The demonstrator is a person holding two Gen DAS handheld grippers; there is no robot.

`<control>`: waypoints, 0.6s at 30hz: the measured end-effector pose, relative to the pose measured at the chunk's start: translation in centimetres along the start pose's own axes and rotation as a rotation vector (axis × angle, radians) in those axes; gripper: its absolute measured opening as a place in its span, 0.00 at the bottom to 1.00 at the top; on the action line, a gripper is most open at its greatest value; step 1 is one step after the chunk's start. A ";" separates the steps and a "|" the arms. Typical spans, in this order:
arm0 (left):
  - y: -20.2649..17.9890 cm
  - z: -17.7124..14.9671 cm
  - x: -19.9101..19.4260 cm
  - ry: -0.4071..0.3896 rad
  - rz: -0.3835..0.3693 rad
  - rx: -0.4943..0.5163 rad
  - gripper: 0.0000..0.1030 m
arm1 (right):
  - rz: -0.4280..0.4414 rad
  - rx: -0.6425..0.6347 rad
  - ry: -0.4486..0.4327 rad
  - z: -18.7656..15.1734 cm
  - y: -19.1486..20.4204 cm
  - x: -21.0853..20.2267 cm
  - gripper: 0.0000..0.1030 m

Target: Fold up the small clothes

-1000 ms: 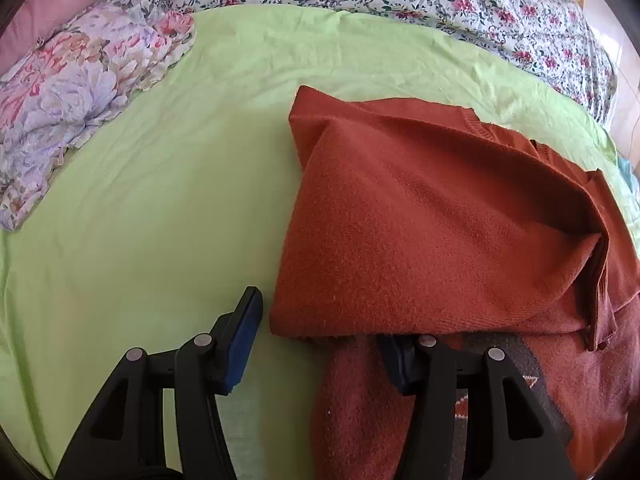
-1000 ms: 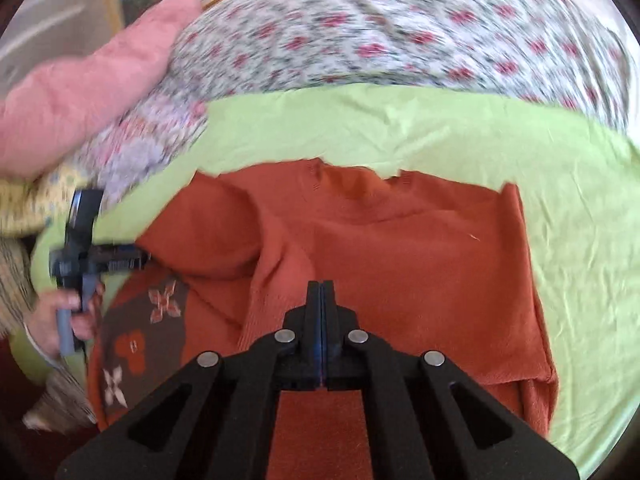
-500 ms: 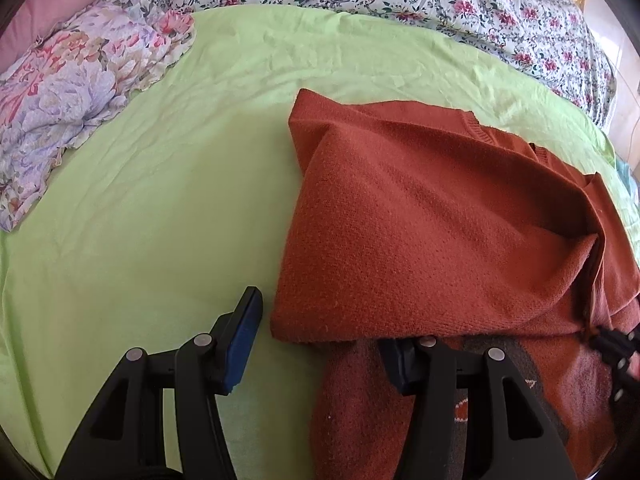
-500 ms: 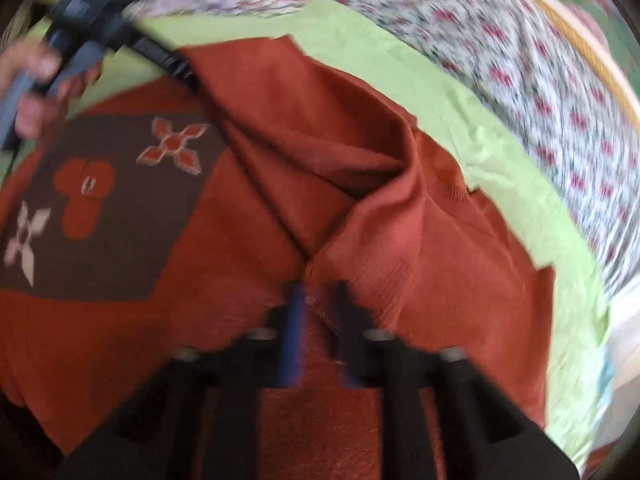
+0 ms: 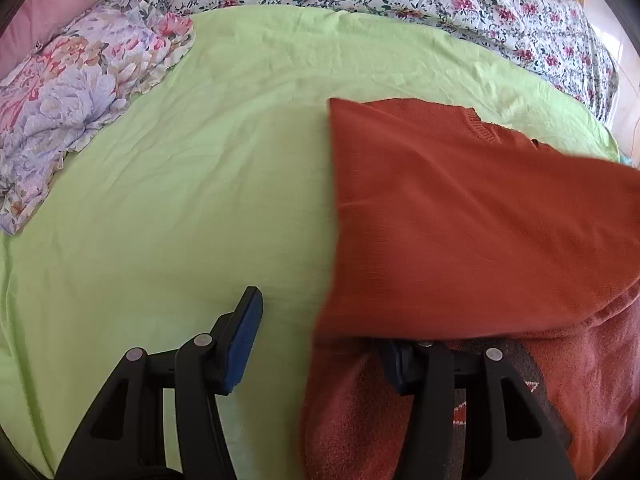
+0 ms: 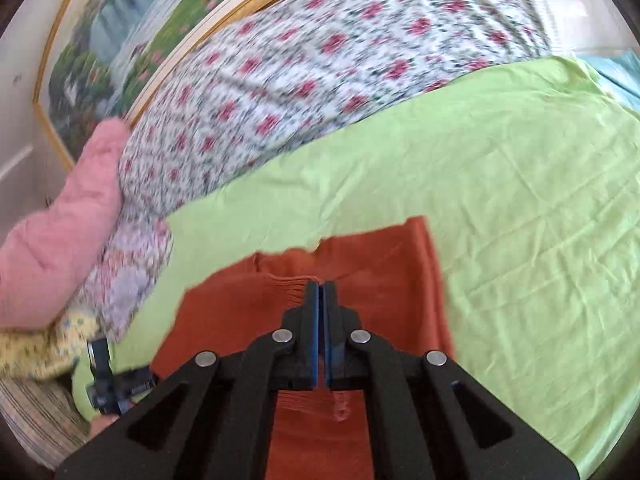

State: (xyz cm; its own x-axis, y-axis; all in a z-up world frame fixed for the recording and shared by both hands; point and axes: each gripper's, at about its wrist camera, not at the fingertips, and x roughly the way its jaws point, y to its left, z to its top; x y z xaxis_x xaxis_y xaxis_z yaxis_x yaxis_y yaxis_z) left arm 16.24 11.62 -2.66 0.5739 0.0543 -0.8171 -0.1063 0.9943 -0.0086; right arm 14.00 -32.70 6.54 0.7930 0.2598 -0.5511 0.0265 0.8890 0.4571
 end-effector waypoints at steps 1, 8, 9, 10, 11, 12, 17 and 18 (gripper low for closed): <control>0.1 0.1 0.1 0.004 -0.002 -0.002 0.54 | -0.006 0.016 0.001 0.5 -0.7 0.1 0.02; 2.3 0.3 -0.1 0.003 -0.026 -0.122 0.54 | -0.050 0.070 0.088 -0.3 -3.1 2.4 0.02; 2.6 0.2 -0.1 0.003 -0.034 -0.142 0.54 | -0.052 0.066 0.097 -0.6 -3.1 2.8 0.02; 3.2 0.2 -0.1 0.004 -0.048 -0.171 0.55 | -0.056 0.060 0.105 -1.0 -3.0 3.1 0.02; 3.6 0.1 0.0 0.007 -0.060 -0.188 0.55 | -0.061 0.053 0.111 -1.3 -3.0 3.3 0.02; 3.9 0.0 0.1 0.011 -0.072 -0.202 0.56 | -0.070 0.046 0.117 -1.5 -3.0 3.5 0.02; 4.0 -0.1 0.2 0.022 -0.077 -0.194 0.56 | -0.158 0.016 0.160 -2.5 -4.0 4.8 0.02; 4.2 -0.1 0.3 0.027 -0.088 -0.208 0.56 | -0.170 0.014 0.172 -2.8 -4.3 5.1 0.02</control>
State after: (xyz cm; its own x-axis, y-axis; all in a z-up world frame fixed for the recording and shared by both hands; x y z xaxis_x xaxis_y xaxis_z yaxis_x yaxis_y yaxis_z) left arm 15.92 15.83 -2.98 0.5668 -0.0369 -0.8230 -0.2234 0.9547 -0.1967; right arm 16.20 -34.15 -0.16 0.6610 0.1685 -0.7313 0.1601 0.9204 0.3568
